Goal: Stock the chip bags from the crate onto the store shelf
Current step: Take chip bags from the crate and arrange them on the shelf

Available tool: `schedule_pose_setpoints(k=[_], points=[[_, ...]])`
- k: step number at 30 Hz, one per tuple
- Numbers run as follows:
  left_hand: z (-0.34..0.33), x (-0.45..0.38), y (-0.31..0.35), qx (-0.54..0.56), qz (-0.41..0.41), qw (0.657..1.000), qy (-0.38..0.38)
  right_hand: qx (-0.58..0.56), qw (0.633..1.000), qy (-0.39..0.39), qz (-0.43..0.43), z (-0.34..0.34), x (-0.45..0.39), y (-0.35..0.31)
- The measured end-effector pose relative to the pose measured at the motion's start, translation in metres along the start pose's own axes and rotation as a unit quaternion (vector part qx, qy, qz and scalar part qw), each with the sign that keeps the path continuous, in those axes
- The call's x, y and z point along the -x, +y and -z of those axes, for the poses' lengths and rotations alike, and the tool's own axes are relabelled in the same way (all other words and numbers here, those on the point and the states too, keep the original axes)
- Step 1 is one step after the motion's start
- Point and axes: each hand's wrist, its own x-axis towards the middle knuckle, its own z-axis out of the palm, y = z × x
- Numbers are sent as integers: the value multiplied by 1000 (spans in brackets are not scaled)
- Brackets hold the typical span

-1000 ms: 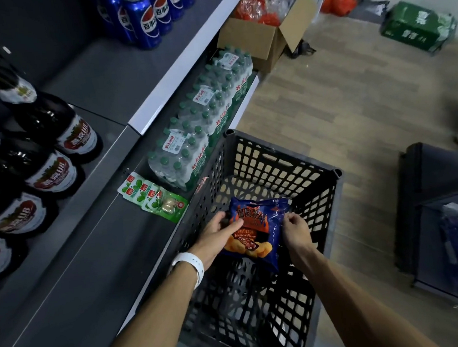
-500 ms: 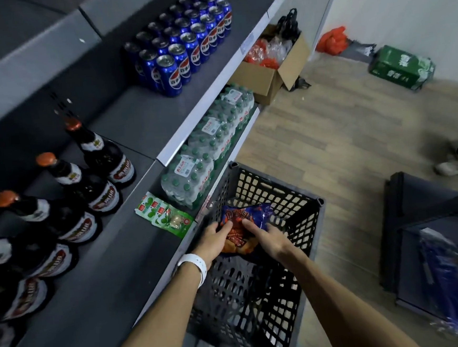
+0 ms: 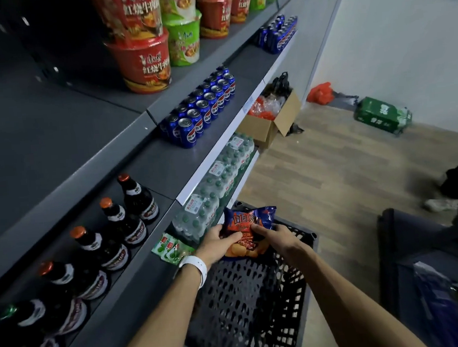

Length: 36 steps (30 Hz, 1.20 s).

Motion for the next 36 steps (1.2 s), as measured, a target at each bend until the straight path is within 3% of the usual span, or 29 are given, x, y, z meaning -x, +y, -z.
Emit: schedule_pose_setpoints(k=[6, 17, 25, 36], points=[[2, 28, 39, -14, -45, 997, 64, -47, 997, 23, 49, 2, 25, -22], [27, 72, 103, -7, -132, 989, 61, -87, 988, 60, 115, 9, 84, -92], [43, 115, 126, 12, -167, 981, 93, -36, 983, 57, 172, 5, 122, -122], [69, 197, 133, 18, -181, 960, 213, 13, 971, 4, 239, -26, 182, -156]])
